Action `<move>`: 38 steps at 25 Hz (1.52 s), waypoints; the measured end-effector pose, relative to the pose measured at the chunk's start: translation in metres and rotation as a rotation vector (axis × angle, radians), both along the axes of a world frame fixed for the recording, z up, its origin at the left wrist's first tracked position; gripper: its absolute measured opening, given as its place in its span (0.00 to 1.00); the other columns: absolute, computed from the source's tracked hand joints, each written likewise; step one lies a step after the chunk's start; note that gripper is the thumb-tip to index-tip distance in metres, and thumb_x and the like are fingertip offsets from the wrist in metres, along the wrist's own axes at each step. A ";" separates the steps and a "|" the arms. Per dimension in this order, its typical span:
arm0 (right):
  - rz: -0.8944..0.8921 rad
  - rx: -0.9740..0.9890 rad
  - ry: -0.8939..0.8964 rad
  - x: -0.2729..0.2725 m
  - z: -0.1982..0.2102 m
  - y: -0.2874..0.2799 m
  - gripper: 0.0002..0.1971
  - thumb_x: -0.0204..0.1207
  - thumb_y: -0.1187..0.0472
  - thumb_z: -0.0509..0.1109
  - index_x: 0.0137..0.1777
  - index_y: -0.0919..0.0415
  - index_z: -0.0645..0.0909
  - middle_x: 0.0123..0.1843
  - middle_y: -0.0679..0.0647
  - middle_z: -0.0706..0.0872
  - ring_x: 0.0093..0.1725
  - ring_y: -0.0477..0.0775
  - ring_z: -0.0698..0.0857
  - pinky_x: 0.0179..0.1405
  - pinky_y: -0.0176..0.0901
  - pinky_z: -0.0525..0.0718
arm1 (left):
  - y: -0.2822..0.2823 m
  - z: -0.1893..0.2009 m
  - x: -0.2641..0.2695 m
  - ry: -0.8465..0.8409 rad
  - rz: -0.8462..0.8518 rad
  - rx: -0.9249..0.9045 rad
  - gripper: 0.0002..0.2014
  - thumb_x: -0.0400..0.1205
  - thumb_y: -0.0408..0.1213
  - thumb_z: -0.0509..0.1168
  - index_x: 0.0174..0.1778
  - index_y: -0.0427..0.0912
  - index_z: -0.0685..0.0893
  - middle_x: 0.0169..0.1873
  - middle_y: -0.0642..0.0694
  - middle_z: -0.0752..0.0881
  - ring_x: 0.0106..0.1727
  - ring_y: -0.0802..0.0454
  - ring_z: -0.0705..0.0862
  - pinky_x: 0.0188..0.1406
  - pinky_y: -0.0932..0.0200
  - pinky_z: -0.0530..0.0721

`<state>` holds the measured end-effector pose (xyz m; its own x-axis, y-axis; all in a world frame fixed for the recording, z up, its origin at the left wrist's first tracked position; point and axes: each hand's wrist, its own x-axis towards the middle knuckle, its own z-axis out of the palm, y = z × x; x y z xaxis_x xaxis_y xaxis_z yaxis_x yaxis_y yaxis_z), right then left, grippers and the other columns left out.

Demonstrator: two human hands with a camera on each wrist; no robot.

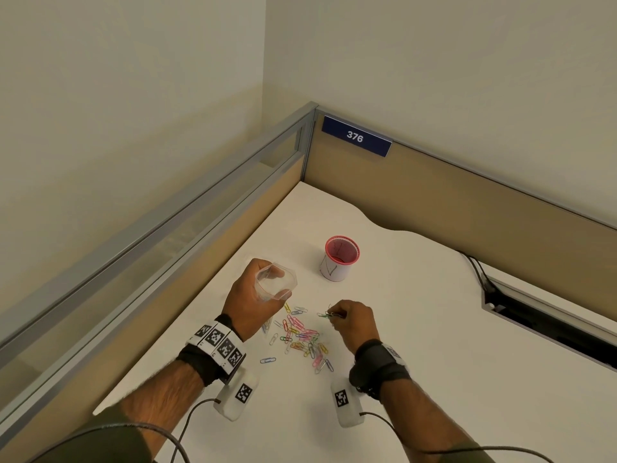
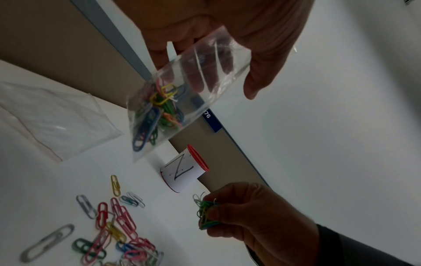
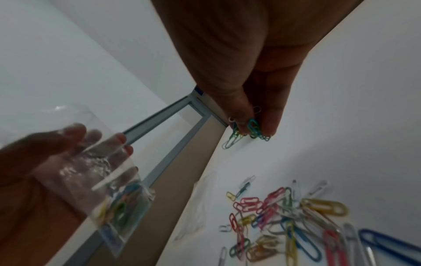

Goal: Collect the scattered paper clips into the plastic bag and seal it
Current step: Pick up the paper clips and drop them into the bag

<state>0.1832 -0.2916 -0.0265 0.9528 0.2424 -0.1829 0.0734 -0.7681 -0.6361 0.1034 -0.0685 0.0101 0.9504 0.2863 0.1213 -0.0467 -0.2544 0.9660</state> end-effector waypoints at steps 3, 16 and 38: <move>-0.058 0.127 0.024 -0.003 0.017 -0.004 0.06 0.72 0.69 0.72 0.45 0.60 0.88 0.41 0.53 0.90 0.42 0.56 0.88 0.51 0.55 0.89 | -0.008 -0.002 0.007 0.010 -0.013 0.011 0.20 0.72 0.39 0.80 0.55 0.52 0.78 0.56 0.55 0.86 0.65 0.53 0.84 0.68 0.50 0.82; 0.054 0.431 -0.142 -0.015 0.148 0.037 0.07 0.73 0.69 0.75 0.49 0.59 0.90 0.42 0.48 0.90 0.42 0.46 0.89 0.46 0.33 0.88 | -0.028 -0.004 0.025 0.009 -0.058 0.037 0.20 0.73 0.37 0.78 0.56 0.50 0.78 0.54 0.55 0.86 0.62 0.58 0.84 0.60 0.62 0.80; 0.035 0.044 -0.165 0.005 0.082 0.000 0.06 0.75 0.65 0.71 0.50 0.58 0.87 0.48 0.53 0.89 0.43 0.48 0.87 0.48 0.39 0.86 | -0.016 0.012 0.017 -0.056 -0.065 -0.019 0.18 0.73 0.33 0.79 0.54 0.47 0.80 0.55 0.51 0.88 0.63 0.58 0.85 0.66 0.62 0.79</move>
<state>0.1883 -0.2915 0.0556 0.9597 0.2807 -0.0133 0.2059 -0.7347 -0.6464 0.1203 -0.0846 0.0219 0.9590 0.2266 0.1703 -0.1170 -0.2309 0.9659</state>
